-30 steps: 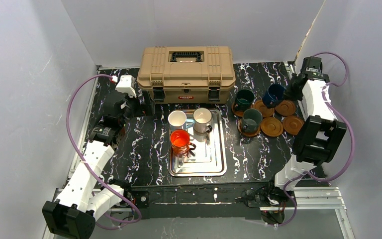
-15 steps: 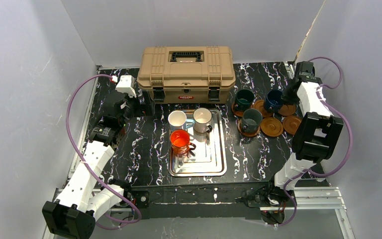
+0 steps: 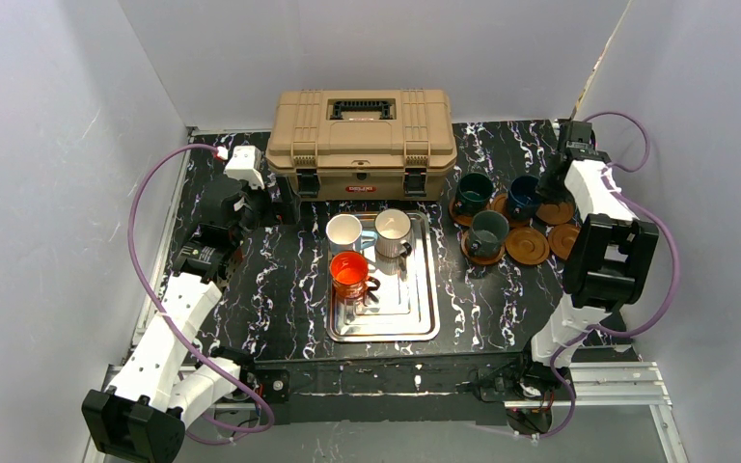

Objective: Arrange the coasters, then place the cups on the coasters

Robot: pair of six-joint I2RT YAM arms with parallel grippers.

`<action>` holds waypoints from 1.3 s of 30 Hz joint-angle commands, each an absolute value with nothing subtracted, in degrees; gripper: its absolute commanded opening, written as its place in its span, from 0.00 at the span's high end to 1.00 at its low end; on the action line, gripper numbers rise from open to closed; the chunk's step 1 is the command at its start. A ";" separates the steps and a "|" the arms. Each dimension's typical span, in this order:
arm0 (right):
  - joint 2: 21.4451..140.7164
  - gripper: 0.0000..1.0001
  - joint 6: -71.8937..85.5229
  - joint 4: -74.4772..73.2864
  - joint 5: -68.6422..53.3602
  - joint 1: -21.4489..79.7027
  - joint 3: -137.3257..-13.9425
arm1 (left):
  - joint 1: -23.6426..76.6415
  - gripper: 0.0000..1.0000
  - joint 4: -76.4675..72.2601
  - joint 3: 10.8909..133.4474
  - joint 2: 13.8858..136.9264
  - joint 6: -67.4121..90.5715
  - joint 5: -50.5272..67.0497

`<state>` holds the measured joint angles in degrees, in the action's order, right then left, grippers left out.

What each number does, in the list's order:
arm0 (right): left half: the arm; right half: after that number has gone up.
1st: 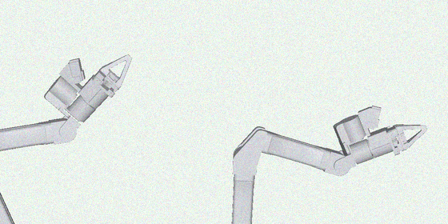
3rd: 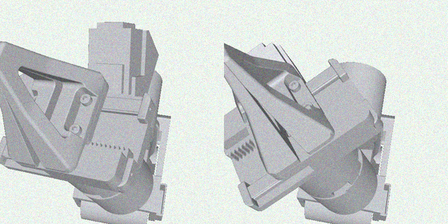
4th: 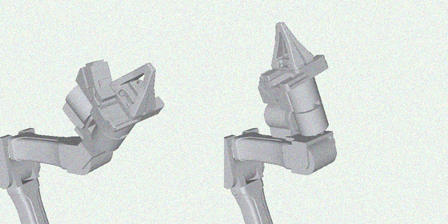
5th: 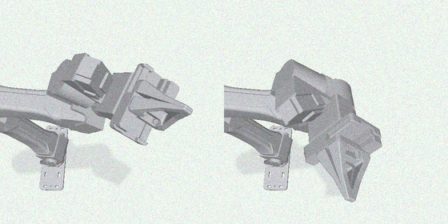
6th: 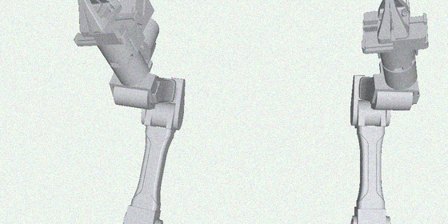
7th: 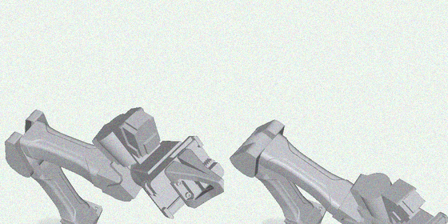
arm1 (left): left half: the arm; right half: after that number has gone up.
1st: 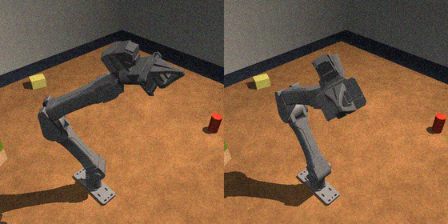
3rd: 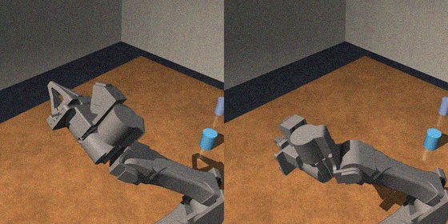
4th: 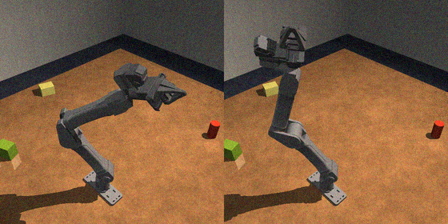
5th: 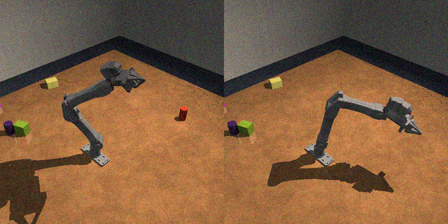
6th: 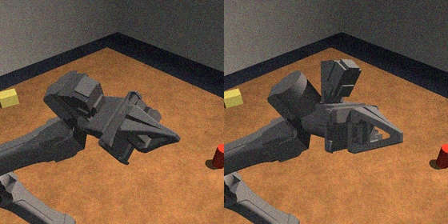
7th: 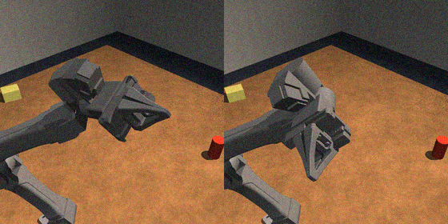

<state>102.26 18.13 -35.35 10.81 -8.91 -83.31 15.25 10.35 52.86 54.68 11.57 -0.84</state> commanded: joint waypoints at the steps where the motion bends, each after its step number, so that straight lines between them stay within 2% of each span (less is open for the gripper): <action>1: 102.29 0.99 19.99 -30.81 11.80 -8.51 -83.23 | 15.46 0.02 10.24 52.56 53.72 11.14 -0.75; 36: 105.37 0.99 21.00 -31.24 14.76 -6.50 -83.08 | 15.43 0.02 10.27 52.65 53.91 11.25 -0.57; 39: 105.54 0.92 20.94 -31.24 14.53 -6.48 -82.95 | 15.42 0.02 10.28 52.65 53.96 11.25 -0.53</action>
<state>105.38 20.21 -33.19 12.99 -6.61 -82.61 15.25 10.37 52.86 54.68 11.57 -0.84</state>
